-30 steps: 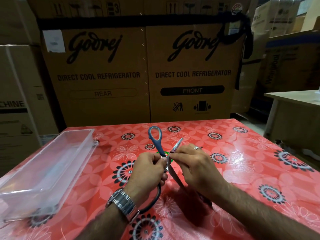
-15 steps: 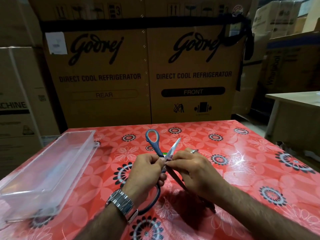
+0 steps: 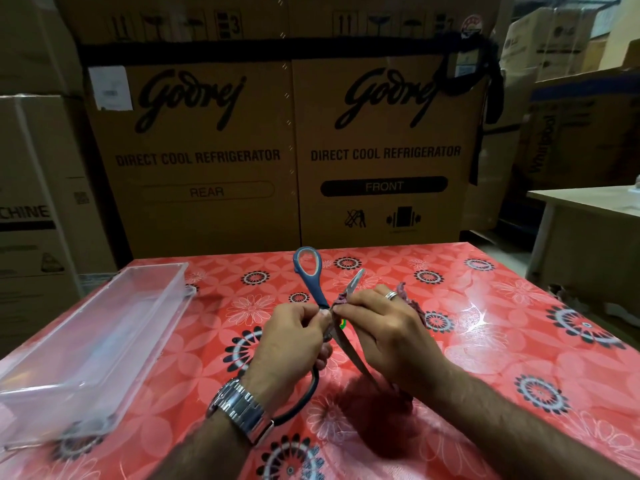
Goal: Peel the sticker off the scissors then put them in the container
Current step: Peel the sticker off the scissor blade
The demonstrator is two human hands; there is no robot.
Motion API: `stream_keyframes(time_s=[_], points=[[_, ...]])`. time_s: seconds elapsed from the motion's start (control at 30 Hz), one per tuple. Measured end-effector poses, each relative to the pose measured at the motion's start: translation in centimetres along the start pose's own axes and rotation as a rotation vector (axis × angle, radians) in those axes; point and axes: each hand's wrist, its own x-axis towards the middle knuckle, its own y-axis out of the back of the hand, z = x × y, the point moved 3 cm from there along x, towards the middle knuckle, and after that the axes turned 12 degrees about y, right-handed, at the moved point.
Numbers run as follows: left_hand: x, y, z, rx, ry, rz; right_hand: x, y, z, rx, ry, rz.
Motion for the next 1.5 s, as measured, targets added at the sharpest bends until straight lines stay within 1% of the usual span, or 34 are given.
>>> stream_keyframes(time_s=[0.17, 0.33, 0.4, 0.47, 0.53, 0.67, 0.7, 0.83, 0.9, 0.97, 1.03, 1.13, 1.2, 1.3, 1.37, 1.43, 1.5], points=[[-0.4, 0.2, 0.5, 0.013, -0.016, -0.01, 0.4, 0.3, 0.6, -0.055, -0.042, -0.007], [-0.5, 0.0, 0.4, 0.012, 0.0, -0.016, 1.0, 1.0, 2.4, -0.11, -0.15, 0.065], [-0.4, 0.0, 0.3, 0.013, 0.008, -0.016, 0.8, 0.8, 1.0, -0.078, -0.108, 0.048], [-0.3, 0.1, 0.3, 0.019, 0.008, -0.007, 0.4, 0.2, -1.2, 0.013, -0.045, -0.011], [-0.4, 0.2, 0.3, 0.019, 0.003, -0.003, 0.3, 0.2, -1.4, 0.031, -0.036, -0.024], [-0.5, 0.1, 0.3, 0.024, -0.004, -0.003, 0.9, 0.7, 2.2, -0.122, -0.193, 0.071], [-0.4, 0.1, 0.2, 0.026, -0.005, 0.002, 1.1, 0.7, 2.0, -0.128, -0.199, 0.082], [-0.3, 0.2, 0.3, 0.03, -0.026, 0.004, 0.7, 0.0, -1.6, -0.002, -0.081, 0.002], [-0.3, 0.3, 0.2, 0.031, -0.029, 0.012, 0.8, 0.1, -0.1, -0.034, -0.098, 0.016], [-0.1, 0.3, 0.0, 0.031, -0.02, 0.013, 1.0, 0.4, 2.4, -0.1, -0.183, 0.085], [0.0, 0.2, -0.2, 0.028, 0.002, 0.008, 1.1, 0.1, 2.7, -0.116, -0.225, 0.076], [0.1, 0.2, -0.2, 0.017, 0.009, 0.003, 0.6, -0.4, -0.4, -0.051, -0.137, 0.016], [-0.1, 0.1, -0.1, 0.013, 0.008, 0.005, 0.4, -0.2, 0.4, -0.018, -0.117, -0.006], [-0.1, -0.3, -0.3, 0.013, 0.019, -0.014, 0.2, 0.4, 4.5, -0.093, -0.28, 0.047], [-0.2, -0.5, -0.4, 0.024, 0.025, -0.024, -0.5, 1.0, 5.2, -0.101, -0.346, 0.083], [0.2, 0.0, -0.5, 0.036, 0.02, 0.016, -0.7, 1.6, 4.5, -0.085, -0.337, 0.147], [0.2, 0.3, -0.5, 0.046, 0.005, 0.052, -0.5, 1.9, 2.9, -0.047, -0.289, 0.181]])
